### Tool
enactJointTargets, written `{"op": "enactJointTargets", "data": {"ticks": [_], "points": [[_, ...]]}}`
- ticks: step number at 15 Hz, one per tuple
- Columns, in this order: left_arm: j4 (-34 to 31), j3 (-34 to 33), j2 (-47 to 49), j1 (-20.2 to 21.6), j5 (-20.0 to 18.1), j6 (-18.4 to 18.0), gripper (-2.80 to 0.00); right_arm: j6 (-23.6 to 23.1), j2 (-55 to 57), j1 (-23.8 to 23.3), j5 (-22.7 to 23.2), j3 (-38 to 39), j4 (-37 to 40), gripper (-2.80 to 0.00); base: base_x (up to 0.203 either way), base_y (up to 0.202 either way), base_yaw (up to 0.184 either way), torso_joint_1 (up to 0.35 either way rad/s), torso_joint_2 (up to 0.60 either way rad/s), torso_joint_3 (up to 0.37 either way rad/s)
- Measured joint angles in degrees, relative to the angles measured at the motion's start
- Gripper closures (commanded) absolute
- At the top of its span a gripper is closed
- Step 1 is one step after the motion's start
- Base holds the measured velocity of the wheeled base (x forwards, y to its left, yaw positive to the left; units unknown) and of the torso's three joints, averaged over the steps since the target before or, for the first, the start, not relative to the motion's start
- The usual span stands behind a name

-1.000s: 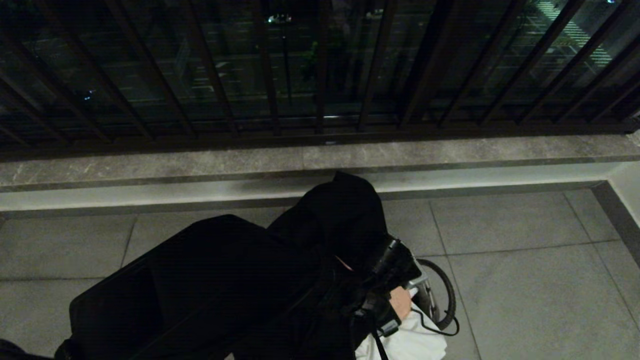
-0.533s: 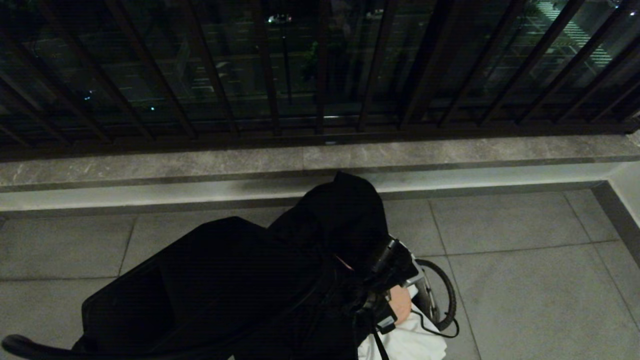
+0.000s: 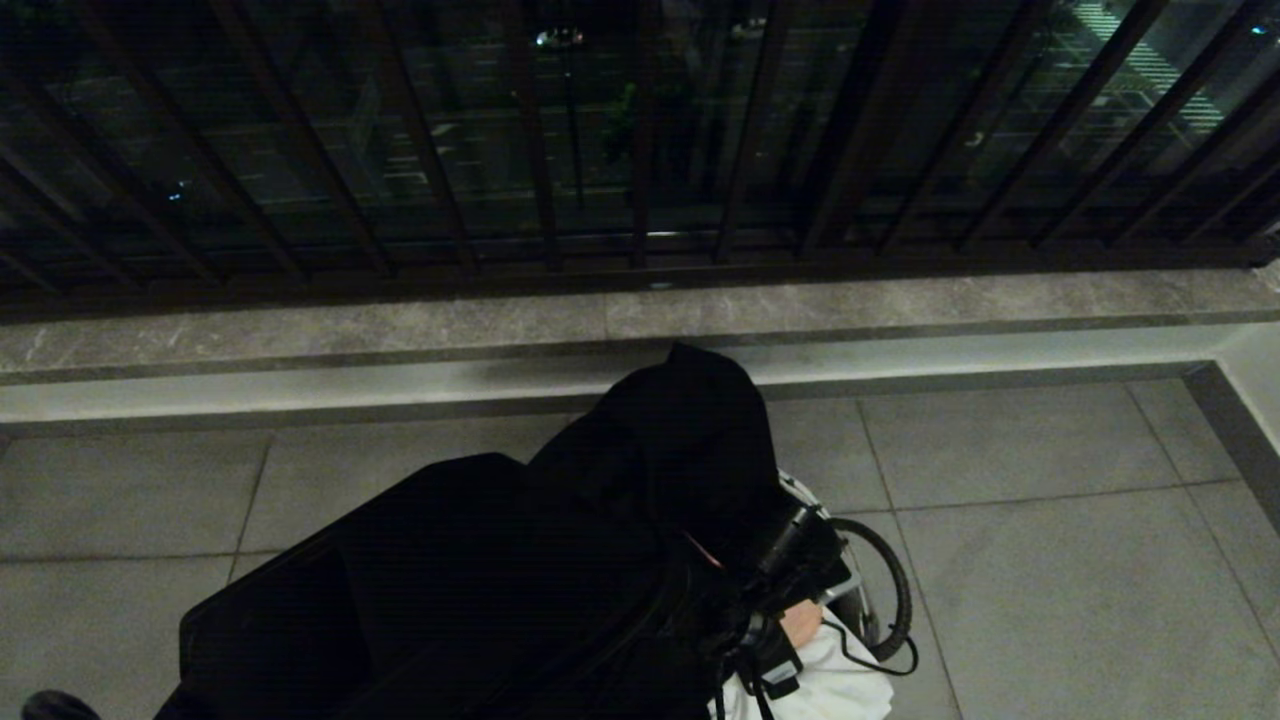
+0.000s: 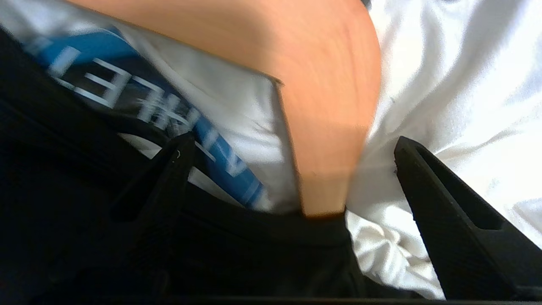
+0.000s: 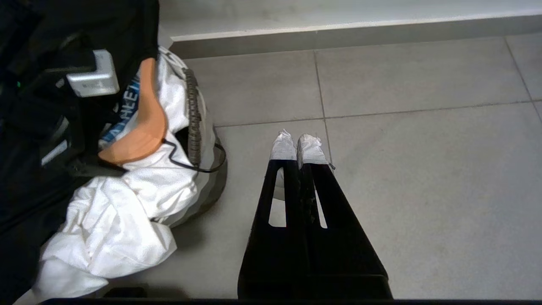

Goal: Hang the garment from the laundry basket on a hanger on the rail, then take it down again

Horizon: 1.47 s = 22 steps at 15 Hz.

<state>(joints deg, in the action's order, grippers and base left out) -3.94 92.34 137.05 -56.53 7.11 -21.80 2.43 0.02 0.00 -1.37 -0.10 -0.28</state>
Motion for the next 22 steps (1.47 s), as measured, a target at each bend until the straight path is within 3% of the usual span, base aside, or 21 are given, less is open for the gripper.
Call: {"op": "enactJointTargets", "data": {"ticks": [15, 16, 22], "points": [[1.1, 0.44, 2.01, 0.11, 0.55, -0.02, -2.8, 0.0, 0.0, 0.0, 0.02, 0.0, 0.01, 0.0, 0.0, 0.0, 0.0, 0.0, 0.0, 0.0], [1.1, 0.44, 2.07, 0.11, 0.56, 0.0, 0.0, 0.0, 0.0, 0.0, 0.02, 0.0, 0.01, 0.0, 0.0, 0.0, 0.0, 0.0, 0.0, 0.0], [1.11, 0.41, 2.36, 0.11, 0.52, 0.11, 0.0, 0.02, 0.0, 0.0, 0.02, 0.0, 0.01, 0.0, 0.0, 0.0, 0.0, 0.0, 0.0, 0.0]]}}
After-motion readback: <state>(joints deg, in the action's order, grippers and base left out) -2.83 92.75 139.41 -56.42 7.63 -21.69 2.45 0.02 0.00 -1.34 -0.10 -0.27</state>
